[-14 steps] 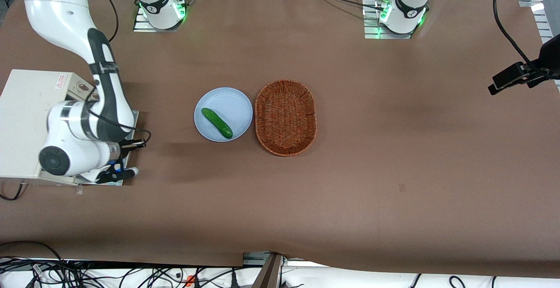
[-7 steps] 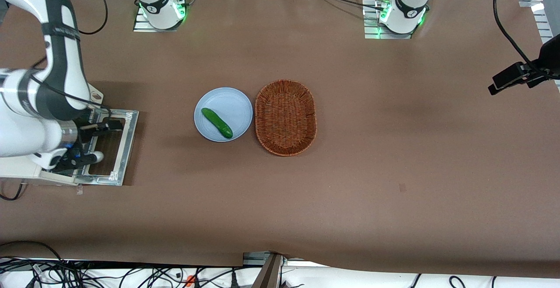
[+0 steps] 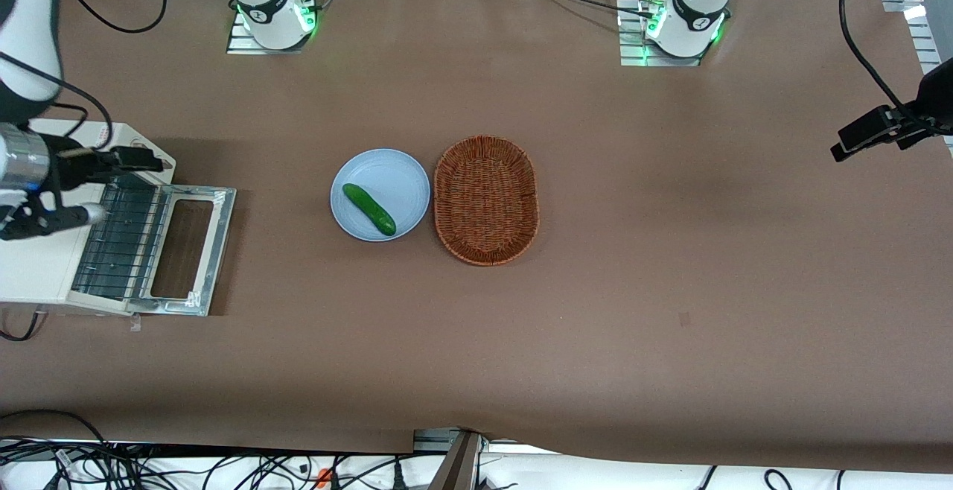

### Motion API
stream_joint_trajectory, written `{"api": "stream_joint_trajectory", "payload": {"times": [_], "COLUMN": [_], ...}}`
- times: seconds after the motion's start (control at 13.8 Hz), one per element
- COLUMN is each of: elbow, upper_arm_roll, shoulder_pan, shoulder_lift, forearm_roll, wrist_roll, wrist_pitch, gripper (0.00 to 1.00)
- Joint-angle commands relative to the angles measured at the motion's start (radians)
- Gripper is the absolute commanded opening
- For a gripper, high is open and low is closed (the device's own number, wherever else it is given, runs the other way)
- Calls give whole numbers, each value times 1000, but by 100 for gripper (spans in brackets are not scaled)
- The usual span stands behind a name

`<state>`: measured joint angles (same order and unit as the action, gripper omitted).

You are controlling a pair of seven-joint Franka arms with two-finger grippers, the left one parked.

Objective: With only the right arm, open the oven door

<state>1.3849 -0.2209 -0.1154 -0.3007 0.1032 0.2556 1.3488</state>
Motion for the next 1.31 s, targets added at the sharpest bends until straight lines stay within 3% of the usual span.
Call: {"api": "stream_joint_trajectory", "payload": {"times": [0.0,0.36,0.8,1.23], "elbow": [22,34,10,-26], "upper_arm_roll": [3,55,58,52], "shoulder_pan": [2,52,37,36], "shoulder_lift": [80,150,164,132], "forearm_roll": [10,-2,-65,-80], "wrist_roll": [-96,-176,-167,-161], "wrist_pitch": [-57,-89,-77,71], "gripper": [100,100,100,100]}}
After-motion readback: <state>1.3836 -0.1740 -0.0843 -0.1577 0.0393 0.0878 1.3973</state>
